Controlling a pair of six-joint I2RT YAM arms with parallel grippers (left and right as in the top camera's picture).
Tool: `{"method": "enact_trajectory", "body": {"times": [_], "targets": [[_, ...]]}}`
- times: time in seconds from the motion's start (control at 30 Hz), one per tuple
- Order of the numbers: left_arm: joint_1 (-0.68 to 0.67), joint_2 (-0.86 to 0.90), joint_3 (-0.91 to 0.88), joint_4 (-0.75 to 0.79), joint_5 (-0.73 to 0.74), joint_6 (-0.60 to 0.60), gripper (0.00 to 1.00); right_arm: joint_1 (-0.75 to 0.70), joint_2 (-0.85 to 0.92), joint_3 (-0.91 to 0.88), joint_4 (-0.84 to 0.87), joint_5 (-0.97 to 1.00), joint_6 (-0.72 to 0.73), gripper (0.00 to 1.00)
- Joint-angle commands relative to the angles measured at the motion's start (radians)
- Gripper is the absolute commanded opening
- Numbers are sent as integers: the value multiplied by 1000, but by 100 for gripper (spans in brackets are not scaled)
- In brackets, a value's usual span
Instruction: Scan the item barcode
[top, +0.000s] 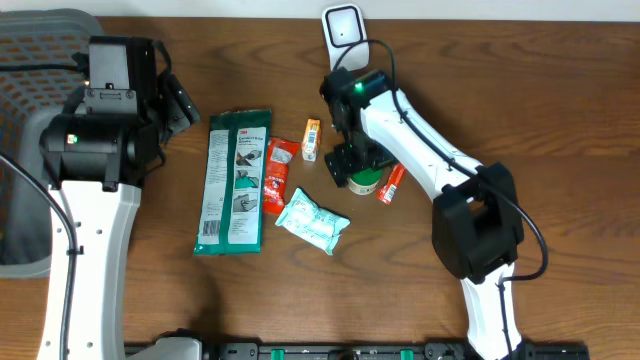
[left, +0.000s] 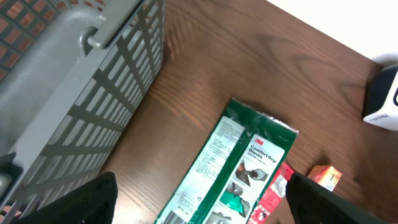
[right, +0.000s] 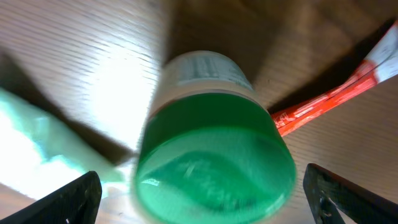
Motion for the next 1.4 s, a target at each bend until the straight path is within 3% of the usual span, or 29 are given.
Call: {"method": "enact_trajectory", "body": {"times": [0.0, 0.3, 0.5, 0.77, 1.37], "targets": [[4, 4, 17, -3, -13, 2, 87, -13, -89, 97, -29, -74, 11, 99], [4, 4, 17, -3, -13, 2, 87, -46, -183, 125, -65, -97, 38, 99], [4, 4, 17, -3, -13, 2, 87, -46, -175, 48, -68, -85, 122, 96], [4, 4, 17, -3, -13, 2, 87, -40, -173, -166, 130, -85, 142, 88], [4, 4, 17, -3, -13, 2, 87, -20, -173, -509, 566, -80, 140, 88]]}}
